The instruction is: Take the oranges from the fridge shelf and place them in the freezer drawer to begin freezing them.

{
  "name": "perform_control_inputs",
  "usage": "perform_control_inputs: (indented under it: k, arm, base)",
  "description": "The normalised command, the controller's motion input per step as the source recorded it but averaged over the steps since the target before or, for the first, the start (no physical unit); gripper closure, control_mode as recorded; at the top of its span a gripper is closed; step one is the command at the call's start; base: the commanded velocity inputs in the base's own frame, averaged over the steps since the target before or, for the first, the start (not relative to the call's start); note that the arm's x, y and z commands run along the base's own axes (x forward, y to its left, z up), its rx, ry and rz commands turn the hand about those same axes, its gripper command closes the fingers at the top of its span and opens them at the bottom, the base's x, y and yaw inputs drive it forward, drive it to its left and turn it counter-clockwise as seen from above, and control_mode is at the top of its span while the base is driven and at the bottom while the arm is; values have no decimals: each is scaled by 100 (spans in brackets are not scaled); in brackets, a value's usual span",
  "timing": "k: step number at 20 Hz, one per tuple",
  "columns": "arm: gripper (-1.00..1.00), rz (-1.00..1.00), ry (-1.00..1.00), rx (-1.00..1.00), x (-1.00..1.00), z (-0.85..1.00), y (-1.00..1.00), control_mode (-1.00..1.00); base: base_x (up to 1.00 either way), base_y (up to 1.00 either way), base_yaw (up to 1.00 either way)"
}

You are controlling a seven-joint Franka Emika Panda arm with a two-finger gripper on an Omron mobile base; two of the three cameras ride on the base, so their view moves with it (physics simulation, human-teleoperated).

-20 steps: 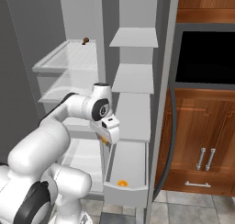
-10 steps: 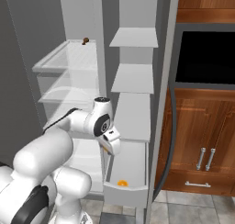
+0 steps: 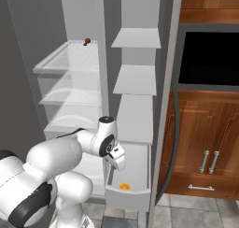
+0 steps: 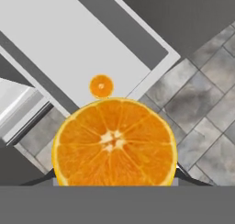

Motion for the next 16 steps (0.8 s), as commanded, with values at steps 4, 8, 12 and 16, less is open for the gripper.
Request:
perform_control_inputs:
  k: [4,8,12,16]
  arm:
    - [100,0,-3,-2,4,-42,0,-100]
    - [100,0,-9,-3,8,-37,-17,-100]
    - [100,1,-4,-2,3,-37,-22,-100]
    - [100,0,0,0,7,-27,0,-100]
  base:
    - [0,0,0]
    - [0,0,0]
    - [0,0,0]
    - [0,0,0]
